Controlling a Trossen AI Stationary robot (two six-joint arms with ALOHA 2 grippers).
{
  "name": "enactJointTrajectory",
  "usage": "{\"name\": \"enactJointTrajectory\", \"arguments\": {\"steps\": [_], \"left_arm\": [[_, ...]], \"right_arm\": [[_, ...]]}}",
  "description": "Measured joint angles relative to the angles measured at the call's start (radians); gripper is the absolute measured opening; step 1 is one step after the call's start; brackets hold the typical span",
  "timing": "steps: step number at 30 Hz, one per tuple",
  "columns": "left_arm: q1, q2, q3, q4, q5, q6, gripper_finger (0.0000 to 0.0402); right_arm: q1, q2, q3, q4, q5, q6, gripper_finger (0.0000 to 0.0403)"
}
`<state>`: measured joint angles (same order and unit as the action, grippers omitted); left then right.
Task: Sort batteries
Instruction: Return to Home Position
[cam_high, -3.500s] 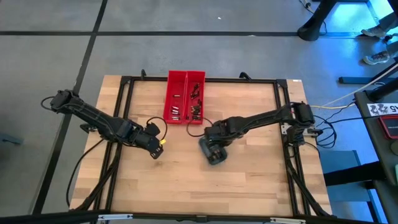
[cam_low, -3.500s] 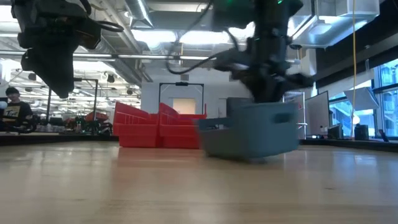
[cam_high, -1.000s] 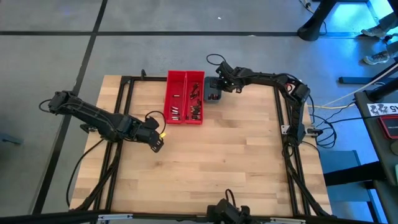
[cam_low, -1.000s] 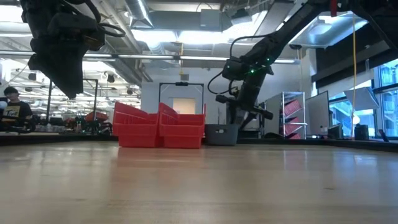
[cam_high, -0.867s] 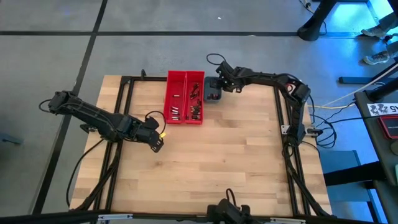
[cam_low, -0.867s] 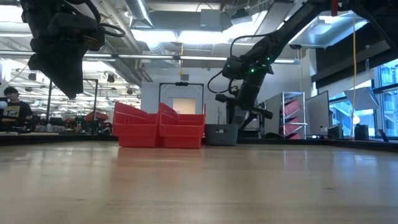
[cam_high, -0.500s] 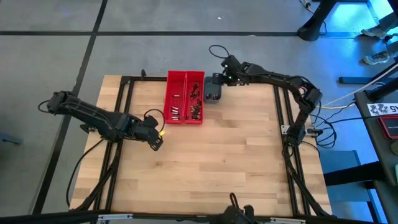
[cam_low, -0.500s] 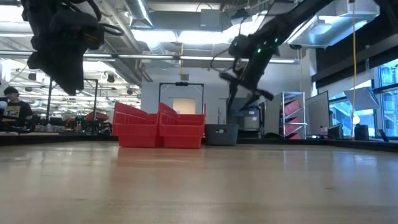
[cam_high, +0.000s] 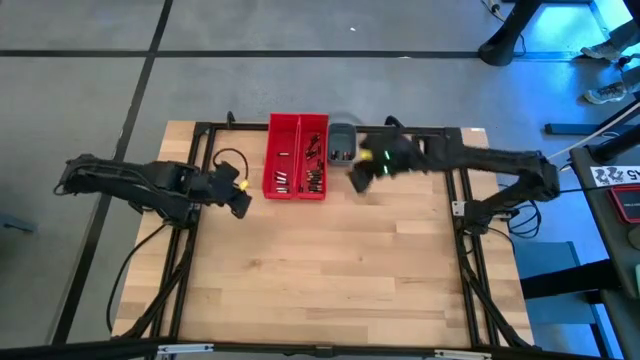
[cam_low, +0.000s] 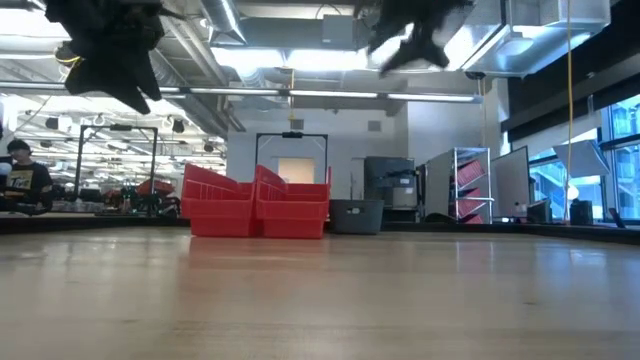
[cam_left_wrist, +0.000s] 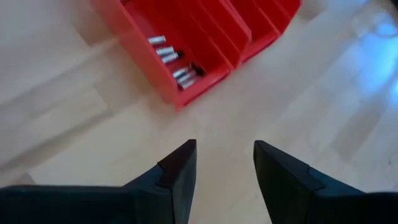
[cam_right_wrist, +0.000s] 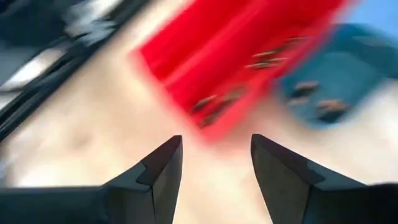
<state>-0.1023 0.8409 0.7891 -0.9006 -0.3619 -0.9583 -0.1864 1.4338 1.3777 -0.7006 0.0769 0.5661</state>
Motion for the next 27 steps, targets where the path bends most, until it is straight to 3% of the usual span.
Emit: {"name": "enactJointTrajectory", "arguments": {"steps": [7,11,16,27], "left_arm": [[0.046,-0.034,0.000,0.004,-0.002,0.050,0.0149],[0.046,-0.033,0.000,0.019,-0.002,0.075,0.0149],[0.046,-0.033,0.000,0.026,-0.001,0.066,0.0149],[0.046,-0.033,0.000,0.023,-0.002,0.018,0.0149]], "right_arm": [[0.349,-0.060,0.000,0.000,-0.017,0.081,0.0193],[0.469,-0.050,-0.001,0.129,-0.001,0.274,0.0193],[0.536,-0.061,0.000,0.209,0.035,0.174,0.0193],[0.548,-0.381,-0.001,-0.148,0.231,0.024,0.0123]]}}
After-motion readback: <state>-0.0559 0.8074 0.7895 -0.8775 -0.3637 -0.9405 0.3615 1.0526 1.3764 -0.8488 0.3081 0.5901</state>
